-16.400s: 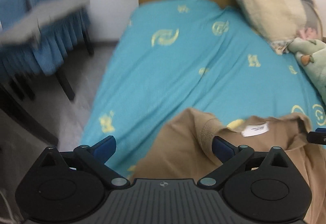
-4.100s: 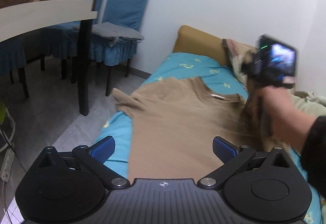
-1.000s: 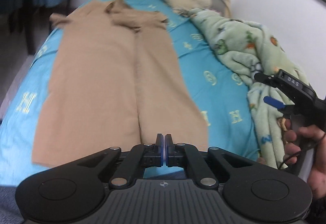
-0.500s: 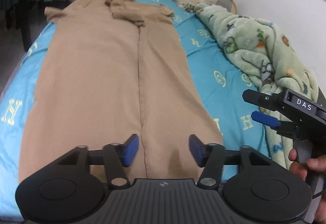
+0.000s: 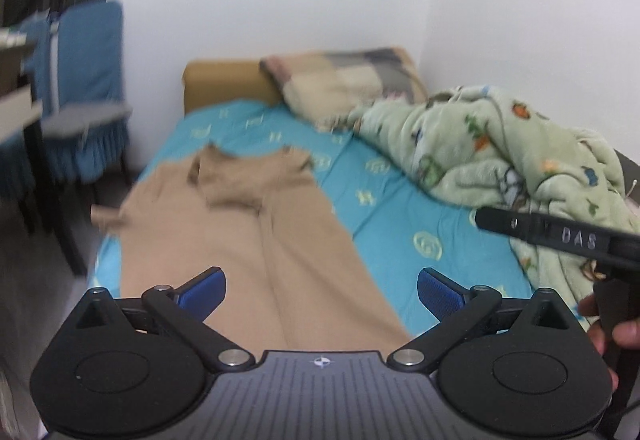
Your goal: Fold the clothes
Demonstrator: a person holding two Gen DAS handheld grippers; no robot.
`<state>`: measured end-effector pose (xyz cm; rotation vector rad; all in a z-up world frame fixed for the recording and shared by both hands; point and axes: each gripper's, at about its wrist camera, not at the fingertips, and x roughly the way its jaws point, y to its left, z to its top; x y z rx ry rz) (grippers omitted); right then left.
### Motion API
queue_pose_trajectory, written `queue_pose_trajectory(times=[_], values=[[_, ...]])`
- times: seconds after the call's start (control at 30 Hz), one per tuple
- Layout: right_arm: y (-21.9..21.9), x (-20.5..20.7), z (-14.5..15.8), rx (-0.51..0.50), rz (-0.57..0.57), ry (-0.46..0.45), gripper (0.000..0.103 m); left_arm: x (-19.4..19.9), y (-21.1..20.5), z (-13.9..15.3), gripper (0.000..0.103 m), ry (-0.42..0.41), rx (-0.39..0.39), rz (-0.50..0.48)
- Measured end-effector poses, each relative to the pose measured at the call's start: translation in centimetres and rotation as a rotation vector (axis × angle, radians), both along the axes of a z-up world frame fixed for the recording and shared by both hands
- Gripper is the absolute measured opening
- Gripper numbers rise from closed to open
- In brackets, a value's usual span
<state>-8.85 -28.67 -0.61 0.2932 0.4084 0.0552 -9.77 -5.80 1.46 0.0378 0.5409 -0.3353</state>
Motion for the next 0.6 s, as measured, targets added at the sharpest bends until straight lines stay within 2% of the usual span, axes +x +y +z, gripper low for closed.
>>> queue_pose_trajectory(times=[0.13,0.23,0.27,0.33,0.43,0.47,0.53,0.6], values=[[-0.2,-0.4,0.4,-0.023,-0.017,-0.05,0.083,1.2,-0.8,1.2,0.103,-0.075,-0.016,-0.026],[-0.1,-0.3,0.3,-0.035,-0.012,-0.058,0.082,2.4,-1.1,1.2,0.103,-0.098,-0.013,-0.031],[-0.1,-0.3,0.2,-0.039,-0.011,-0.056,0.074,3.0,-1.2,1.0,0.103,-0.091,-0.004,-0.027],[0.1,-0.3,0.1,-0.05,-0.007,-0.049,0.07,3.7,-1.0,0.5,0.103,-0.078,0.005,-0.006],[0.3,-0.1,-0.1,-0.051,0.019,-0.031,0.071,4.1,0.1,0.0,0.103,-0.05,0.009,0.038],[0.4,0.0,-0.2,-0.047,0.033,-0.021,0.077,4.2,0.7,0.0,0.103,-0.041,0.012,0.046],[0.8,0.9,-0.3,-0.046,0.049,0.0,0.085,4.5,1.5,-0.2,0.103,-0.025,0.061,0.047],[1.8,2.7,-0.2,-0.07,0.068,0.022,0.085,4.7,2.3,-0.2,0.103,-0.019,0.123,0.04]])
